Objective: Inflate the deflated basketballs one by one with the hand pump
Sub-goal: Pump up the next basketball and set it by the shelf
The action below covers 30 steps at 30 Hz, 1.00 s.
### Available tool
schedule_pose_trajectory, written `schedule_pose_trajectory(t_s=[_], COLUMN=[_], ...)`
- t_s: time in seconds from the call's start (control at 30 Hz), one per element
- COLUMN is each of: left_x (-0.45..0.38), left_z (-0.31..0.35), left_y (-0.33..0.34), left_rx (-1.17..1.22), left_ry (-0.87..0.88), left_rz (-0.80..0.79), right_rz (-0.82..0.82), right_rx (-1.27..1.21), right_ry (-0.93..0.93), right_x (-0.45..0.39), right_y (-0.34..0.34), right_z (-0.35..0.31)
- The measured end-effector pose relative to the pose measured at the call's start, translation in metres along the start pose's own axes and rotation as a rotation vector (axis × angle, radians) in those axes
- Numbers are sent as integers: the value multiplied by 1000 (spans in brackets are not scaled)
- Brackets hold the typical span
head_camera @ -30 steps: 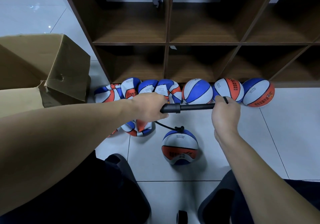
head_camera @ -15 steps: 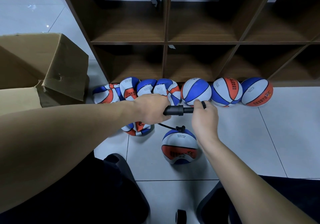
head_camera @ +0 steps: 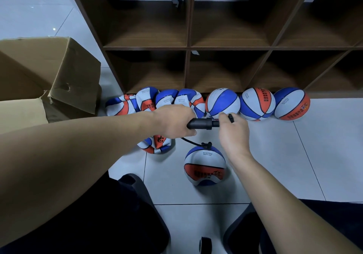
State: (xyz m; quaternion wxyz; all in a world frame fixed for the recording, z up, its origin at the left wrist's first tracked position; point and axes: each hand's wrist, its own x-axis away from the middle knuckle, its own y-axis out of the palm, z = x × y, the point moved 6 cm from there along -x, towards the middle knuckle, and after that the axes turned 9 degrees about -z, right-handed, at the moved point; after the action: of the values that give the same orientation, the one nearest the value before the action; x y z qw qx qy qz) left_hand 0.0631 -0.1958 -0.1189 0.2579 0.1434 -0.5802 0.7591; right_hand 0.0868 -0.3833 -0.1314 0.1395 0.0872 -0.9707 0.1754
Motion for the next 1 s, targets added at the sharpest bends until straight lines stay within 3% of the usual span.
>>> schedule_pose_trajectory(t_s=[0.17, 0.43, 0.63, 1.0], left_x=[3, 4, 5, 1], left_z=[-25, -19, -7, 3], left_y=[0, 8, 5, 9], left_rx=[-3, -69, -52, -63], left_ry=[-64, -72, -56, -33], left_rz=[-42, -15, 33, 8], right_rz=[141, 151, 88, -25], right_rx=[-169, -180, -123, -67], right_ry=[106, 133, 29, 56], right_x=[-12, -4, 6, 16], right_y=[-36, -26, -7, 27], right_z=[15, 20, 7, 8])
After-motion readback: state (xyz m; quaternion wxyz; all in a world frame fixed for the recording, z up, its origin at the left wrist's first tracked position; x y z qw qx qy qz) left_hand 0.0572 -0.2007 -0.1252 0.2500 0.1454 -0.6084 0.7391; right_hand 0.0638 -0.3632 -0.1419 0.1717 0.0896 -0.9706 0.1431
